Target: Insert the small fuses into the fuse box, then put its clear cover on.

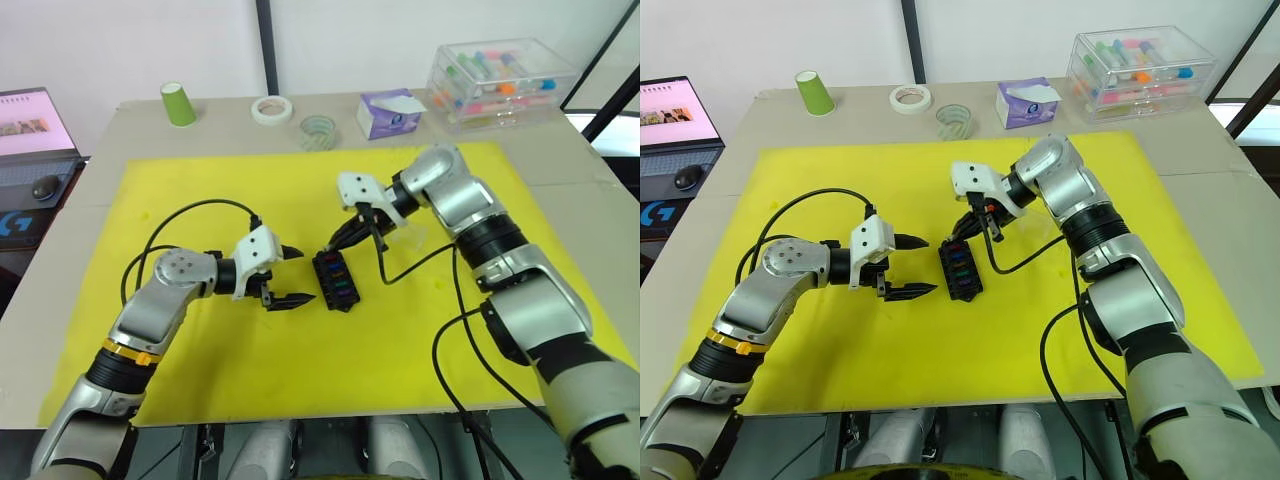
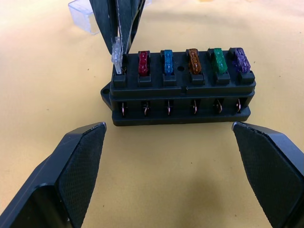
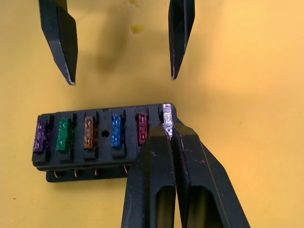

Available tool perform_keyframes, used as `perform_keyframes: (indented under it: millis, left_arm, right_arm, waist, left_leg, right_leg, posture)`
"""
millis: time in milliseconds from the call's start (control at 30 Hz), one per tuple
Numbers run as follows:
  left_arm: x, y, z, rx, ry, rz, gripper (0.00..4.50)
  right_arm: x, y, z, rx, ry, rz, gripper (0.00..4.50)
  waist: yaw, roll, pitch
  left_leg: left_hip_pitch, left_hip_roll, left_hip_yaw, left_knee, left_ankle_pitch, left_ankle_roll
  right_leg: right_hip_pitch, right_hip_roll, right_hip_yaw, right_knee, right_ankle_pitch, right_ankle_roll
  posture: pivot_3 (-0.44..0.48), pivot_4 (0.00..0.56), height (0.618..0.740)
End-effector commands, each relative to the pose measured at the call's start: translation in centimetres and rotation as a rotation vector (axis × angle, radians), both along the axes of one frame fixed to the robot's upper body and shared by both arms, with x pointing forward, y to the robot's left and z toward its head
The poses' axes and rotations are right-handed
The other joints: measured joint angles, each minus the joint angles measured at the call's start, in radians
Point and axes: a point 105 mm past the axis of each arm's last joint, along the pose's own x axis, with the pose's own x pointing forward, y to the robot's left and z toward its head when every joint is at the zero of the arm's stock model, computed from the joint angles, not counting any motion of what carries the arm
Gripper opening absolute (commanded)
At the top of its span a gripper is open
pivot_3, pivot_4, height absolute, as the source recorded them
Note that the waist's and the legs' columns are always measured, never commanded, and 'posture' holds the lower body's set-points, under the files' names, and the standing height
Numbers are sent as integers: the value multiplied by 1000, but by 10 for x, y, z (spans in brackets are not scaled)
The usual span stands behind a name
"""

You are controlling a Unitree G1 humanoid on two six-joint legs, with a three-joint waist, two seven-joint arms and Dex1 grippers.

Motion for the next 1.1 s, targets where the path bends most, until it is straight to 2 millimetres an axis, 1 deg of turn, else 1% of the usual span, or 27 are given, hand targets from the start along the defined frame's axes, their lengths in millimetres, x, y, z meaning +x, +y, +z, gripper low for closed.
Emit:
perform_keyframes:
  millis: [33, 367, 500, 600, 967, 1067, 1100]
  left_arm:
    - [-2, -1, 11, -8, -46, -12, 4461]
    - [-2, -1, 11, -6, -46, -12, 4461]
    - [-2, -1, 11, -6, -47, -12, 4461]
    - [-3, -1, 10, -6, -47, -12, 4461]
    - [-3, -1, 10, -7, -45, -10, 4461]
    - [-3, -1, 10, -8, -46, -9, 4500]
    - [-3, -1, 10, -7, -48, -9, 4500]
  right_arm:
    - [2, 3, 5, 6, -35, 13, 0]
    - [5, 2, -1, -17, -39, 10, 0]
    - [7, -2, -10, -61, -49, 7, 0]
    - [8, -2, -12, -70, -55, -1, 0]
    - [4, 4, 4, -18, -51, 28, 0]
    - [3, 5, 8, -12, -56, 33, 722]
    - [3, 5, 10, -7, -62, 35, 1024]
  waist:
    - [0, 0, 0]
    - [0, 0, 0]
    - [0, 0, 0]
    - [0, 0, 0]
    - [-1, 0, 0]
    - [0, 0, 0]
    - [0, 0, 0]
  left_leg:
    - [0, 0, 0, 0, 0, 0]
    - [0, 0, 0, 0, 0, 0]
    - [0, 0, 0, 0, 0, 0]
    - [0, 0, 0, 0, 0, 0]
    - [0, 0, 0, 0, 0, 0]
    - [0, 0, 0, 0, 0, 0]
    - [0, 0, 0, 0, 0, 0]
  right_leg:
    - [0, 0, 0, 0, 0, 0]
    - [0, 0, 0, 0, 0, 0]
    - [0, 0, 0, 0, 0, 0]
    - [0, 0, 0, 1, 0, 0]
    - [0, 0, 0, 1, 0, 0]
    - [0, 0, 0, 1, 0, 0]
    - [0, 0, 0, 1, 0, 0]
  posture:
    - [0, 150, 740]
    - [0, 150, 740]
    - [0, 150, 740]
    - [0, 150, 740]
    - [0, 150, 740]
    - [0, 150, 740]
    - [0, 150, 740]
